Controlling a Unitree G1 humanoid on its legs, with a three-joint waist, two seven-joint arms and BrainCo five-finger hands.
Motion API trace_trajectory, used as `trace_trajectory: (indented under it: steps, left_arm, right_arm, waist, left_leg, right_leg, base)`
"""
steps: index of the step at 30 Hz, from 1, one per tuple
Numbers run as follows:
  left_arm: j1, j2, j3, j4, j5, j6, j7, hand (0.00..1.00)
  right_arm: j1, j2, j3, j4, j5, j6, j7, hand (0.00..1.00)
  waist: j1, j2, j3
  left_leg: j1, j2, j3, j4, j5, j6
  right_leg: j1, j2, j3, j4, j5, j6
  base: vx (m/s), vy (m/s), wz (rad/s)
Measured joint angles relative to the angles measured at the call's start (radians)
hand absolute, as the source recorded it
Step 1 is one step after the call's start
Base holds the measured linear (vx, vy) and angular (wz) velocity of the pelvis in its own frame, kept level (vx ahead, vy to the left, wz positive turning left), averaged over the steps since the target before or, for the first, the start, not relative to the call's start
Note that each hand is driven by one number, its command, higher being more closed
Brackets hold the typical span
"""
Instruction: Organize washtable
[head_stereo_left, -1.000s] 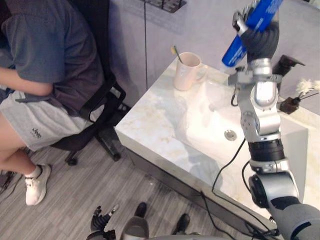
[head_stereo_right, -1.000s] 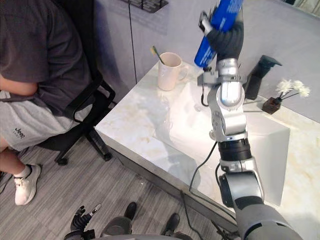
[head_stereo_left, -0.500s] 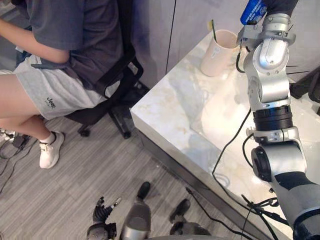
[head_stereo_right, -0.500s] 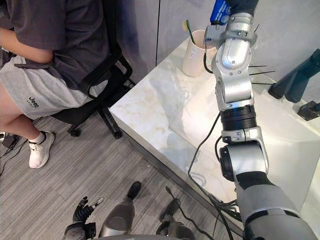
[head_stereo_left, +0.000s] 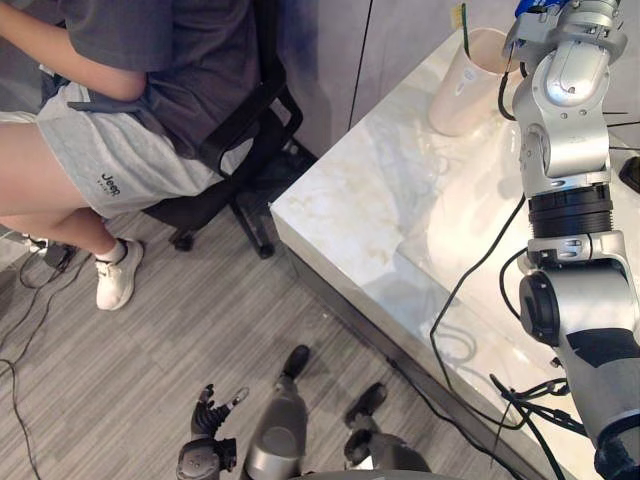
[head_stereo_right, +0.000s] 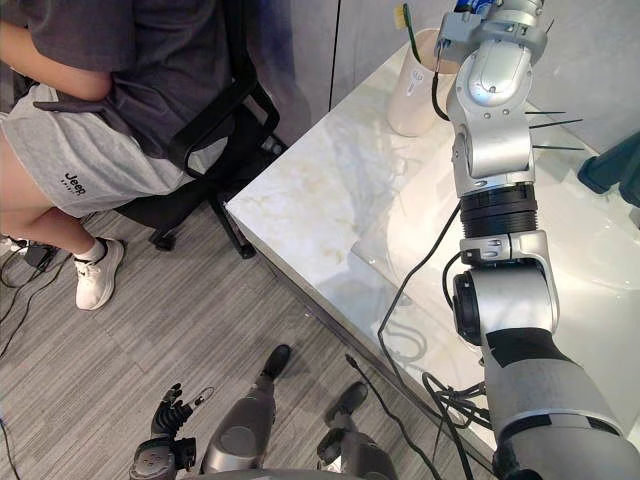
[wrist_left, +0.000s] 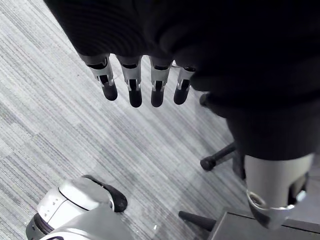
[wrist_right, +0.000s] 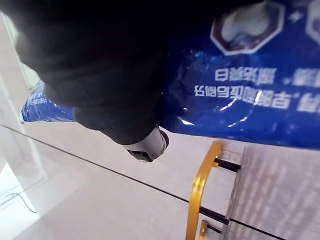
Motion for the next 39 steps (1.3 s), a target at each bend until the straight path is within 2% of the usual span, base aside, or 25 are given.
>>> trace_trajectory:
  steps: [9, 19, 20, 25, 39]
  left_arm:
    - [0.0, 0.006, -0.027, -0.003, -0.011, -0.006, 0.011, 0.0]
    - [0.0, 0.006, -0.046, -0.004, -0.012, -0.014, 0.011, 0.0]
    - [0.0, 0.006, -0.051, -0.004, -0.012, -0.014, 0.011, 0.0]
    - [0.0, 0.006, -0.067, -0.004, -0.012, -0.015, 0.01, 0.0]
    - [0.0, 0.007, -0.068, -0.003, -0.028, -0.014, 0.01, 0.0]
  right_arm:
    - [-0.011, -0.019, 0.002, 0.027, 0.001, 0.015, 0.003, 1.0]
    - [-0.03, -0.019, 0.013, 0.068, 0.014, 0.016, 0.004, 1.0]
    - [-0.035, -0.019, 0.014, 0.068, 0.018, 0.016, 0.005, 0.0]
    - [-0.039, -0.019, 0.018, 0.068, 0.028, 0.016, 0.007, 0.0]
    - [-0.039, -0.019, 0.028, 0.068, 0.039, 0.016, 0.023, 0.0]
  waist:
    - [0.002, 0.017, 0.024]
    - [0.008, 0.02, 0.026]
    - [0.01, 0.022, 0.028]
    - [0.023, 0.024, 0.03]
    - [0.023, 0.023, 0.031]
  left_leg:
    - [-0.018, 0.001, 0.003, -0.001, 0.003, 0.0]
    - [-0.026, 0.002, 0.008, -0.002, 0.012, -0.004]
    - [-0.026, 0.002, 0.008, -0.002, 0.014, -0.006]
    - [-0.025, 0.004, 0.002, -0.006, 0.018, -0.008]
    - [-0.021, 0.005, -0.014, -0.035, 0.035, -0.006]
  right_leg:
    - [-0.02, 0.0, -0.001, 0.0, 0.001, -0.001]
    - [-0.032, 0.0, 0.005, 0.0, 0.0, -0.003]
    - [-0.032, 0.0, 0.004, 0.0, 0.0, -0.006]
    - [-0.032, 0.001, -0.002, 0.0, -0.001, -0.014]
    - [-0.031, 0.001, -0.022, 0.0, 0.0, -0.016]
  base:
    - [0.02, 0.011, -0.01]
    - [0.04, 0.015, -0.02]
    - [0.0, 0.0, 0.0]
    - [0.01, 0.008, 0.02]
    - [0.04, 0.021, 0.04]
